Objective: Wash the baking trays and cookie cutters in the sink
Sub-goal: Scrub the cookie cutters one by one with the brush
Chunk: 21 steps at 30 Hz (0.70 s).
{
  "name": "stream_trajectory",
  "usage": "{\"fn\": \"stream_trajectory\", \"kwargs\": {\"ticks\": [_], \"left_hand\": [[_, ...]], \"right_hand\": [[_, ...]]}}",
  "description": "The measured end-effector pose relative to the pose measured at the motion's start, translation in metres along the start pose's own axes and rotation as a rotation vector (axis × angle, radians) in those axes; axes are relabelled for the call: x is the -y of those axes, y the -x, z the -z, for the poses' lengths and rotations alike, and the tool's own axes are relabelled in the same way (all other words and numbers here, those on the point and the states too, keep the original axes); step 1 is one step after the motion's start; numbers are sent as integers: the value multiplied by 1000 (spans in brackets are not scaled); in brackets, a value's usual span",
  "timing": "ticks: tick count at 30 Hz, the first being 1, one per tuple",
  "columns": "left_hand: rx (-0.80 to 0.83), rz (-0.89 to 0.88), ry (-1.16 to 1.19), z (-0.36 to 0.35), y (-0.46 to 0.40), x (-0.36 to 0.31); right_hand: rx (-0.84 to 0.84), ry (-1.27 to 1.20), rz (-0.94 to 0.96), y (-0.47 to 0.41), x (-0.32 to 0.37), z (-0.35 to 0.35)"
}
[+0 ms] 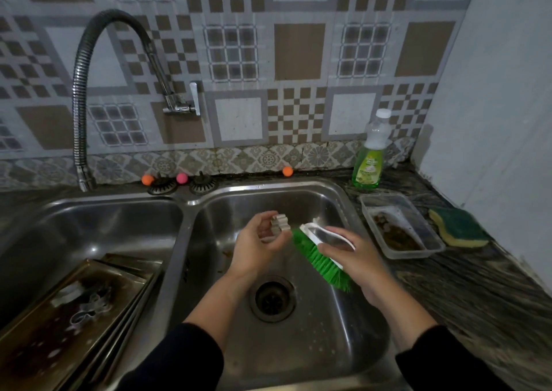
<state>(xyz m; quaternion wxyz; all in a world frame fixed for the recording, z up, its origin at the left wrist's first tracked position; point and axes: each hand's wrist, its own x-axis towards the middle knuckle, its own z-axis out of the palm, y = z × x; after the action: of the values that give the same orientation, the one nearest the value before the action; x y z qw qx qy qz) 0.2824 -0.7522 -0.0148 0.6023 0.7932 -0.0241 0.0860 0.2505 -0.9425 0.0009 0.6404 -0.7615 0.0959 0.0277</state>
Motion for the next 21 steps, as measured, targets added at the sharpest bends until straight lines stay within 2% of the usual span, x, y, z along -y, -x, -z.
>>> {"fn": "stream_trajectory", "kwargs": {"ticks": [4,7,10,12,14,21], "left_hand": [[4,-24,-235,4,-6,-5],[96,-126,-294,-4,-3,-10],[69,-137,-297,-12,0,-15],[24,-93,-297,-10,0,-11],[37,-80,-316,-7,2,-9],[45,-135,-375,3,9,-11]], "right_hand": [[-117,74,210,5,17,-2],[-118,284,386,6,27,-13],[-160,387,362,3,28,-15],[-128,428,339,5,23,-11],[-90,468,339,8,19,-7],[-116,498,361,10,21,-15]]}}
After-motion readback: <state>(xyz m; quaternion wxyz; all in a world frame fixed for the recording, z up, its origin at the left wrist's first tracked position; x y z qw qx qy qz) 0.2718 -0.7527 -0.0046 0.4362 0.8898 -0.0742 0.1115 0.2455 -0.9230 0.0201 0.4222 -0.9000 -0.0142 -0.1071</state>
